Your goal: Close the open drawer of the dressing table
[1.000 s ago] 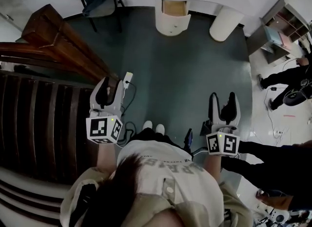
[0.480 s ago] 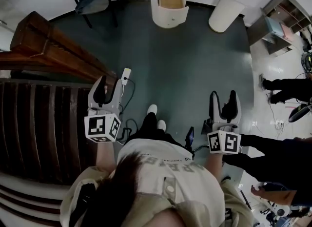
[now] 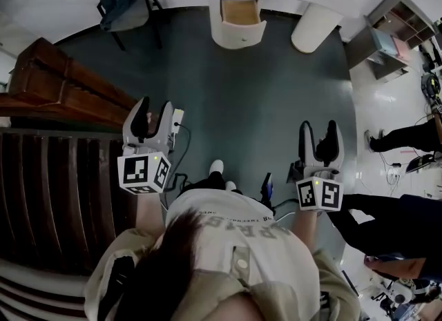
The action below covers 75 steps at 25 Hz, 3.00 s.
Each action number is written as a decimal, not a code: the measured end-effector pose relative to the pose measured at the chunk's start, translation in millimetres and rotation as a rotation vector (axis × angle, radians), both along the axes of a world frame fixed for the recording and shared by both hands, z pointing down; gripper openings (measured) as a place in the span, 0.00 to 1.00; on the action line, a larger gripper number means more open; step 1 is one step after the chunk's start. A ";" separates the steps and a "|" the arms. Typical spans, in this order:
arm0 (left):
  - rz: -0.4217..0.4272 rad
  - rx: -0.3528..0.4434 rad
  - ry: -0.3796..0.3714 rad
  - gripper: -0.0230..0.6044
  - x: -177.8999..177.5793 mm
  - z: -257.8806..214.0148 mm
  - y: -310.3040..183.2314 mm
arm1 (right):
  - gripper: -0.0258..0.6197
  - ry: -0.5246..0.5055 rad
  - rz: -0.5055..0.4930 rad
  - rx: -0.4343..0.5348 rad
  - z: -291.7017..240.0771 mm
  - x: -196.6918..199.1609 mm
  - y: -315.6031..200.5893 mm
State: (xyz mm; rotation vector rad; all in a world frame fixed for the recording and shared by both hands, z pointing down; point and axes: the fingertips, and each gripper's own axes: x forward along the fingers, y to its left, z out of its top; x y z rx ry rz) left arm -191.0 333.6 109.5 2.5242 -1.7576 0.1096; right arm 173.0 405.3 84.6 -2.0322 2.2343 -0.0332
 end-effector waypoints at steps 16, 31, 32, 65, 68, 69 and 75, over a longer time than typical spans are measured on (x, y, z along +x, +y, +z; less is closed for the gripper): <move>0.017 0.026 0.019 0.39 -35.9 0.0 -58.8 | 0.52 0.025 0.042 0.028 -5.4 -31.3 -49.6; 0.036 -0.090 -0.020 0.39 -22.7 42.0 -108.9 | 0.52 -0.001 0.063 -0.070 29.4 -13.8 -103.6; 0.032 -0.088 -0.020 0.38 -21.6 41.4 -115.2 | 0.52 -0.002 0.060 -0.068 29.0 -12.6 -110.3; -0.086 -0.063 -0.044 0.39 52.7 33.9 -333.3 | 0.51 0.034 -0.144 -0.117 77.9 24.4 -399.8; -0.070 -0.074 -0.045 0.39 65.0 47.9 -347.3 | 0.51 0.037 -0.147 -0.155 112.7 27.2 -419.6; -0.068 -0.079 -0.045 0.39 68.0 54.7 -353.5 | 0.51 0.040 -0.147 -0.169 127.1 27.8 -428.1; -0.032 -0.100 -0.061 0.39 73.8 106.8 -403.6 | 0.51 0.075 -0.124 -0.283 236.0 16.9 -487.2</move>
